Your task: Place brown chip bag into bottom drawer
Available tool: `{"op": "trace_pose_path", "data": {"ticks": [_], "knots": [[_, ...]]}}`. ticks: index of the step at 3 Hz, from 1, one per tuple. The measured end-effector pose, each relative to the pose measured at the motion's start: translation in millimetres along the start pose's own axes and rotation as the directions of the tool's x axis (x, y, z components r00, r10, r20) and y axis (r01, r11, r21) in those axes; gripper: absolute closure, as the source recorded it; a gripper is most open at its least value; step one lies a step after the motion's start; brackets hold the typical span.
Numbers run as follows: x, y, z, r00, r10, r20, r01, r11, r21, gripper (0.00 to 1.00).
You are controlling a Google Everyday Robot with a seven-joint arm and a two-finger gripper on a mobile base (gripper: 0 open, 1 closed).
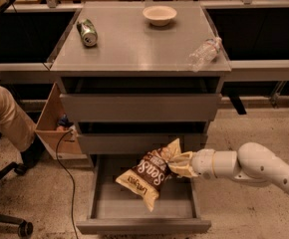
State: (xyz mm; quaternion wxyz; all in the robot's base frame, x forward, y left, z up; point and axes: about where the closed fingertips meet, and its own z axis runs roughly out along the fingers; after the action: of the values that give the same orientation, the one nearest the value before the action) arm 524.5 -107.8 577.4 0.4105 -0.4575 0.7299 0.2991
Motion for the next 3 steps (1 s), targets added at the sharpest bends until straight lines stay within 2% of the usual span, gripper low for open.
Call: {"op": "trace_pose_path", "data": {"ticks": [1, 2, 3], "knots": [[62, -8, 28, 1.0, 0.02, 0.0, -0.02, 0.9997, -0.016, 1.0], [64, -9, 30, 1.0, 0.021, 0.002, -0.021, 0.9997, -0.013, 1.0], [88, -19, 44, 0.999, 0.03, 0.017, -0.03, 0.9995, 0.013, 1.0]]}}
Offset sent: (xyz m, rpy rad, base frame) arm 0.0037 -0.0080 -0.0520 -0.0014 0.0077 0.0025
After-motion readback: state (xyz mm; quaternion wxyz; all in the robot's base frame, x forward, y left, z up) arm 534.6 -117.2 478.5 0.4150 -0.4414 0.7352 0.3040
